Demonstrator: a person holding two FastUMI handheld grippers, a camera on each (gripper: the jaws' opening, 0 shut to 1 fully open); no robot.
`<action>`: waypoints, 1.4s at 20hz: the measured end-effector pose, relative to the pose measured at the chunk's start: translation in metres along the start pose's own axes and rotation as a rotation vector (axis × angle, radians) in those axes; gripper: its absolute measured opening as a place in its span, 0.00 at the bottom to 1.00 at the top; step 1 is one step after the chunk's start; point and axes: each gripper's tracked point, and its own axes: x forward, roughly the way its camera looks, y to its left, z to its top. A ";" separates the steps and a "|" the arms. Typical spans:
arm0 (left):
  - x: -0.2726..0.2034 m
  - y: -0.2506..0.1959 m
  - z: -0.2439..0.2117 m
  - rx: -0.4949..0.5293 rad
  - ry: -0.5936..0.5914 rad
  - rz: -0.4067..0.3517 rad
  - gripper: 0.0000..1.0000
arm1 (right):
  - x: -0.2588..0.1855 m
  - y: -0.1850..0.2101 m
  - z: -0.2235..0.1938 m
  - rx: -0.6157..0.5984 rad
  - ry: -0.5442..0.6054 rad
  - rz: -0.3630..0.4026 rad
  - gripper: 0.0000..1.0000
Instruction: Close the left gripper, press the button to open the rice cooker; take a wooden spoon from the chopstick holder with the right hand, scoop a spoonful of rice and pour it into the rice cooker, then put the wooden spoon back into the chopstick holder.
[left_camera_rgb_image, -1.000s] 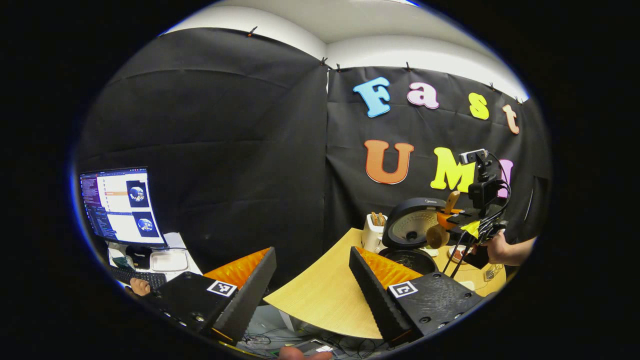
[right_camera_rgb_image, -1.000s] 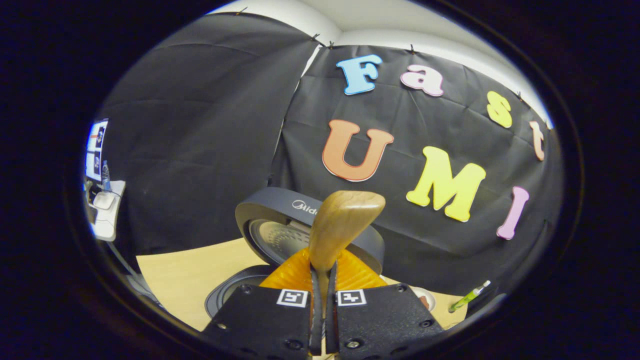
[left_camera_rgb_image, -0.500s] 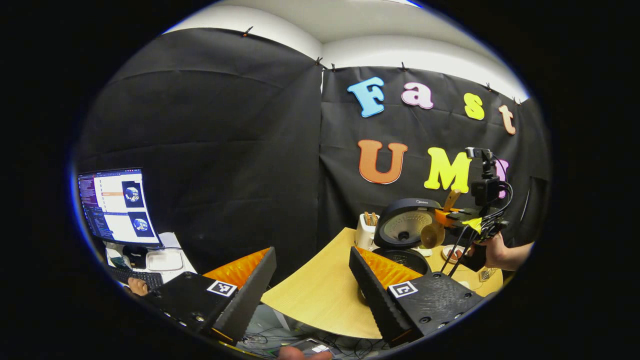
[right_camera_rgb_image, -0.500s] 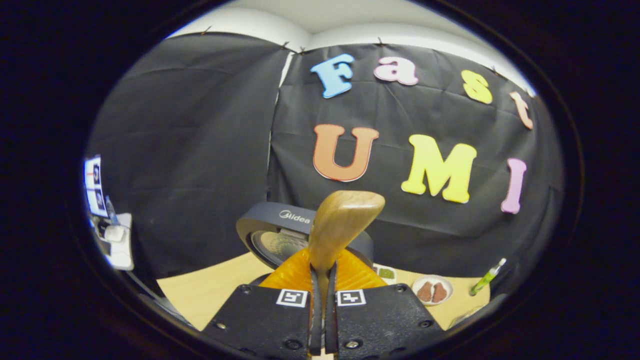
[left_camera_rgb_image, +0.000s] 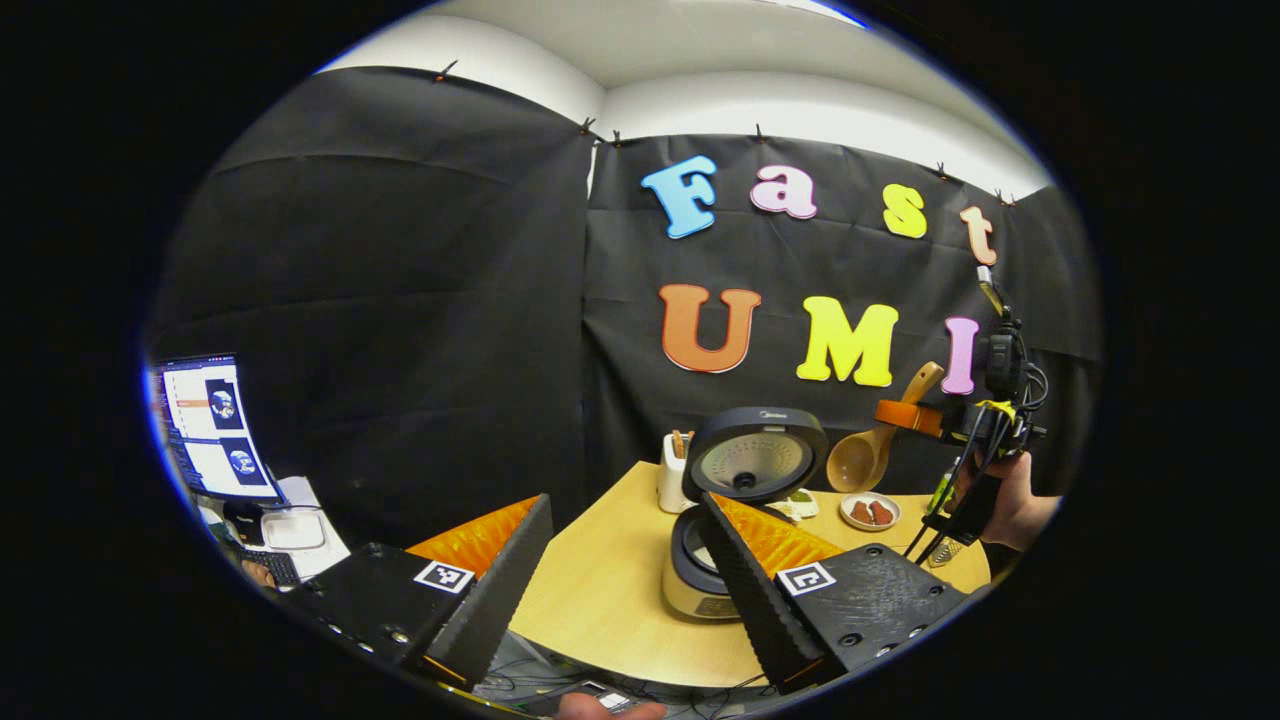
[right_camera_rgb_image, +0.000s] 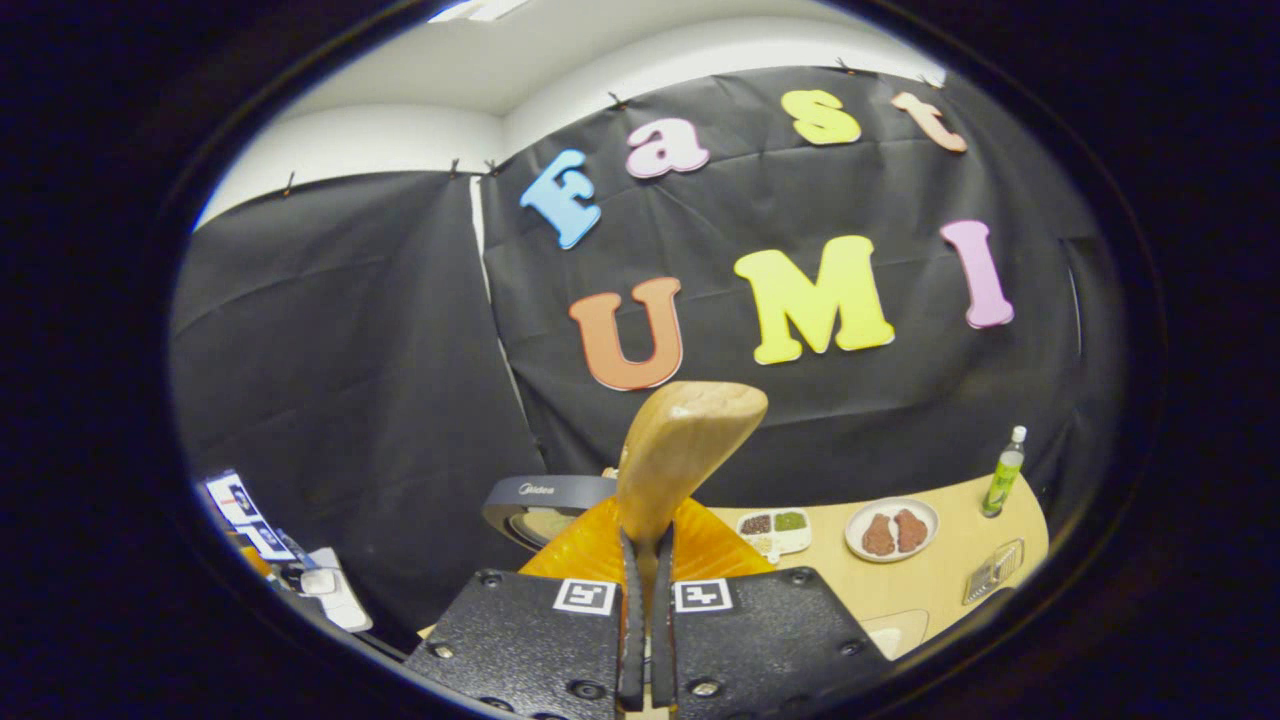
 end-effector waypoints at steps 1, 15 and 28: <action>0.001 -0.011 0.002 0.005 -0.001 -0.017 0.95 | -0.009 -0.017 0.006 0.019 -0.009 -0.017 0.08; 0.037 -0.184 0.008 0.072 -0.011 -0.237 0.95 | -0.146 -0.372 0.027 0.061 -0.054 -0.531 0.08; 0.051 -0.210 -0.008 0.103 0.073 -0.125 0.94 | -0.042 -0.521 -0.119 0.149 0.195 -0.591 0.11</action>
